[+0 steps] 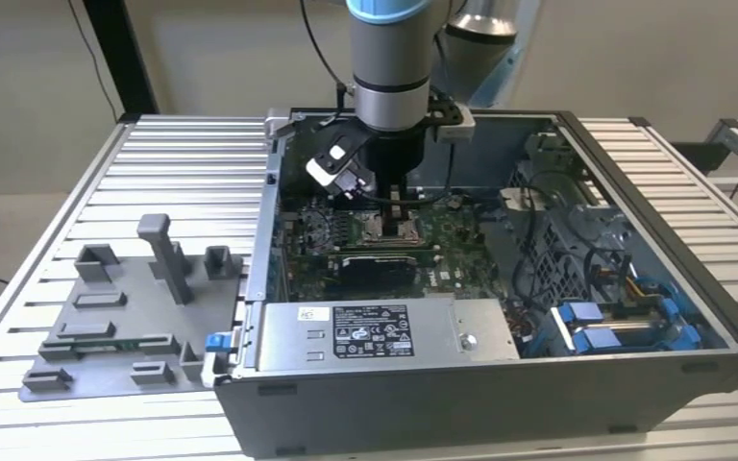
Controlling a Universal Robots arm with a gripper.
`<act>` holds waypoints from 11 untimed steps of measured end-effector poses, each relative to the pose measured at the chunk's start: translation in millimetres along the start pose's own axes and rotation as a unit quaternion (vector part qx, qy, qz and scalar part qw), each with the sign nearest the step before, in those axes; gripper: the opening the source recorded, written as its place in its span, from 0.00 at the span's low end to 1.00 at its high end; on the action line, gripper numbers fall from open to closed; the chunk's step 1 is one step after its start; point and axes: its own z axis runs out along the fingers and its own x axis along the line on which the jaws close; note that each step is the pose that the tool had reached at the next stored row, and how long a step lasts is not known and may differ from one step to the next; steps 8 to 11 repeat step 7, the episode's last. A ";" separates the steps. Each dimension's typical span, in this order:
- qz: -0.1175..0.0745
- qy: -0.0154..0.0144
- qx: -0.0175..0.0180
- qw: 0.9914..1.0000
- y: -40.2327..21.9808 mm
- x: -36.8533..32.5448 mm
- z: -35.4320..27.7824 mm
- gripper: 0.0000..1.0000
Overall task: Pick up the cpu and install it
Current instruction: 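Install the second cpu locking lever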
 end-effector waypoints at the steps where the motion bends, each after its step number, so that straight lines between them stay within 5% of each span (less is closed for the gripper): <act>1: 0.000 0.000 0.000 1.000 0.0 0.0 0.0 0.00; 11: 0.000 0.000 0.000 1.000 0.0 0.0 -0.4 0.00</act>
